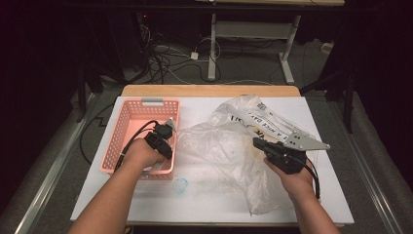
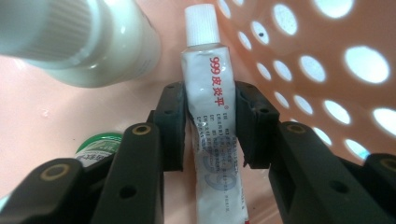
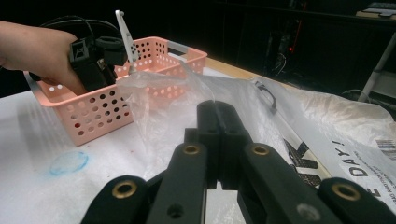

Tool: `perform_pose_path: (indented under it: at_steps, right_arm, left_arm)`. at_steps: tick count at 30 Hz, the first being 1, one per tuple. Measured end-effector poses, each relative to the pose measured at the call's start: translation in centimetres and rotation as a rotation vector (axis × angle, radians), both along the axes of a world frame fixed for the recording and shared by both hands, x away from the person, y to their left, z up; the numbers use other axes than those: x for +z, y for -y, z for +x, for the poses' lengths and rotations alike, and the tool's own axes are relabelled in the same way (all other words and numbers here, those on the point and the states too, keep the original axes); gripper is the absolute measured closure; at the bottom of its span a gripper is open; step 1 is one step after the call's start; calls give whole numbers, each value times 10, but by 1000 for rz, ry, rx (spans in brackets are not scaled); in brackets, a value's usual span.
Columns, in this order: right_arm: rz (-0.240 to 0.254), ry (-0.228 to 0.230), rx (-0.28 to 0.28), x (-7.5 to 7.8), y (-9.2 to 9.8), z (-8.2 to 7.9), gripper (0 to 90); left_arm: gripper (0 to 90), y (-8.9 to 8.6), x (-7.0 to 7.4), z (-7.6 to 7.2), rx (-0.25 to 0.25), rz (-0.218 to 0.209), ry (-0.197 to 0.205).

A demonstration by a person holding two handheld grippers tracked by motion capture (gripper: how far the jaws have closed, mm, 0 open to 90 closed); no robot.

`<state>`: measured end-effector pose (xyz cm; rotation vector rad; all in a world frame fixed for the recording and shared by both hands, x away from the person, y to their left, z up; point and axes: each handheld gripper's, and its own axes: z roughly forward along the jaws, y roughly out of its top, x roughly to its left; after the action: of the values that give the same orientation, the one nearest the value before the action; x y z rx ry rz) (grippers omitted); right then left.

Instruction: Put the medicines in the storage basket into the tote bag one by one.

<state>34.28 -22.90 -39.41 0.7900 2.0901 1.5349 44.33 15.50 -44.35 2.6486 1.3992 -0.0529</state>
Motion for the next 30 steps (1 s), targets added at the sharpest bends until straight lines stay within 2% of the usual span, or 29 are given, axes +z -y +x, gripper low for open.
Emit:
perform_pose_path:
  at_steps: [15,21,30]
  right_arm:
    - [11,-3,0,0,1,0,900]
    - [18,-1,-4,1,3,0,900]
    - [22,0,-2,2,4,0,900]
  left_arm:
    - [665,1,2,-2,9,7,21]
    - [666,-2,8,-4,29,-25,34]
    - [667,-9,18,-12,42,-54,77]
